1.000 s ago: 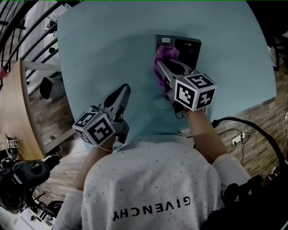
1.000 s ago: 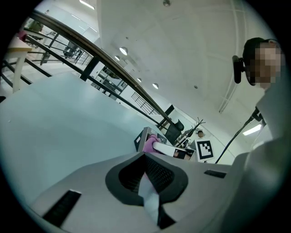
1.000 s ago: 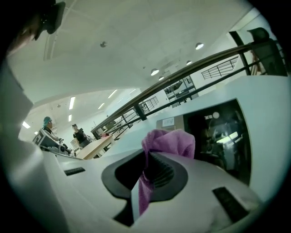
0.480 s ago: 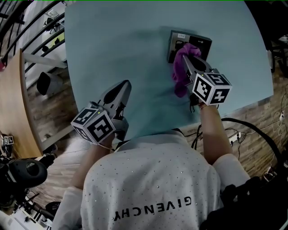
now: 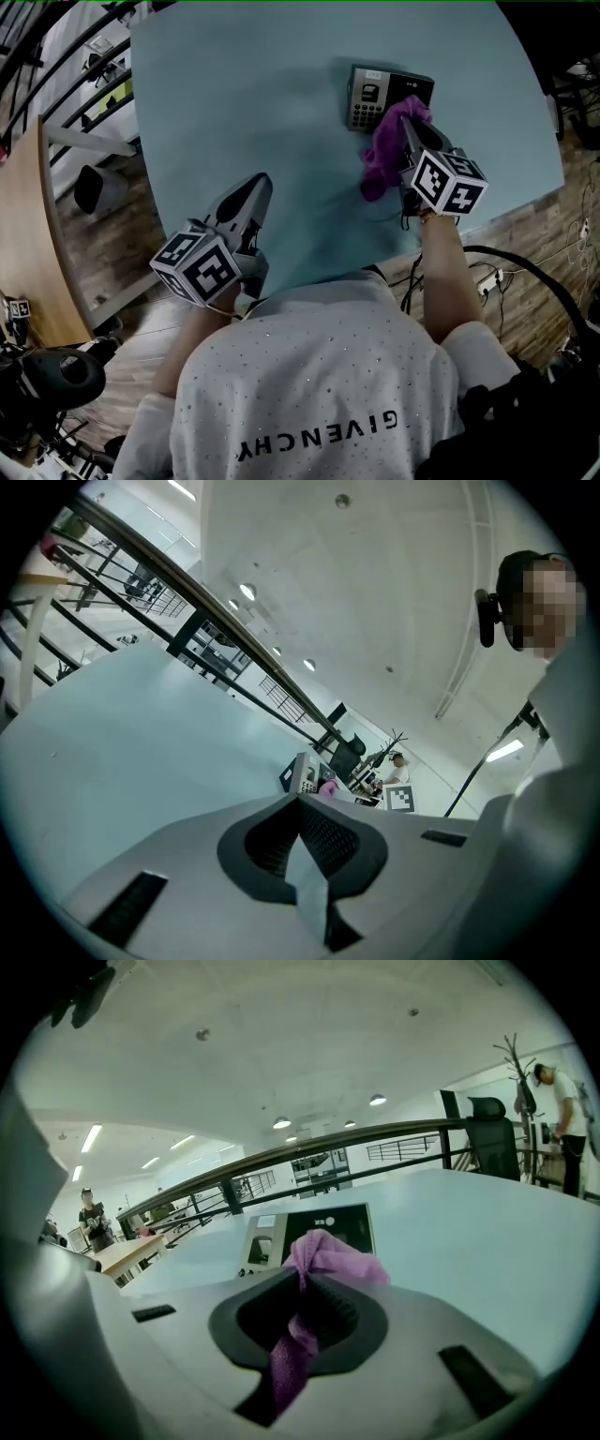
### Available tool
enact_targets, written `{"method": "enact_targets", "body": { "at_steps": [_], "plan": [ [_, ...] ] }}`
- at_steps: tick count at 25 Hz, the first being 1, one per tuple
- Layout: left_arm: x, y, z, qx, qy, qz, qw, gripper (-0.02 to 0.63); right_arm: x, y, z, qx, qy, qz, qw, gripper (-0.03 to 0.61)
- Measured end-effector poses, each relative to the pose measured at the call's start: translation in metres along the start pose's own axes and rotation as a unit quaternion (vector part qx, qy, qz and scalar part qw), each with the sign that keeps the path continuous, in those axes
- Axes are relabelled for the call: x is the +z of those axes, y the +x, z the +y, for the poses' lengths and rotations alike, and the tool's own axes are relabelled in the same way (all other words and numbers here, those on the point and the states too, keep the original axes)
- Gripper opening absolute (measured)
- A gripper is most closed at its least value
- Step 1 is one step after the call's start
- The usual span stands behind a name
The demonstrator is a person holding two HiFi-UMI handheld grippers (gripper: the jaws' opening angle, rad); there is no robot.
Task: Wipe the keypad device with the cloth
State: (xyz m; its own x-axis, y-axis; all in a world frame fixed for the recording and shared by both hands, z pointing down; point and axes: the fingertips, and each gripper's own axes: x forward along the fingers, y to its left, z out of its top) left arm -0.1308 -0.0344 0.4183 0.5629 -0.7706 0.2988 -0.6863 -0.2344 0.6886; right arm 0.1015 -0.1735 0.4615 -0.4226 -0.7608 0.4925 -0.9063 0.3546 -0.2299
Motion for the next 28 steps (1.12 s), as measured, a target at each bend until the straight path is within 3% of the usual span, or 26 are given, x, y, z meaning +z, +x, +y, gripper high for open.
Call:
{"method": "enact_targets", "body": {
  "at_steps": [22,25,28],
  "plan": [
    [-0.006,-0.007,0.004,-0.028,-0.001,0.011,0.9995,0.008,-0.022,-0.029,-0.053,-0.112,0.042,-0.003,0.993,0.026],
    [-0.004,-0.008,0.005,-0.029,0.001,0.011,0.9995,0.008,-0.009,-0.039,-0.047,-0.136,0.015,-0.026,0.99,0.026],
    [-0.006,-0.008,0.0,-0.033,0.0,0.01,0.9994,0.008,0.003,-0.042,-0.013,-0.103,-0.025,-0.045,0.993,0.026]
  ]
}}
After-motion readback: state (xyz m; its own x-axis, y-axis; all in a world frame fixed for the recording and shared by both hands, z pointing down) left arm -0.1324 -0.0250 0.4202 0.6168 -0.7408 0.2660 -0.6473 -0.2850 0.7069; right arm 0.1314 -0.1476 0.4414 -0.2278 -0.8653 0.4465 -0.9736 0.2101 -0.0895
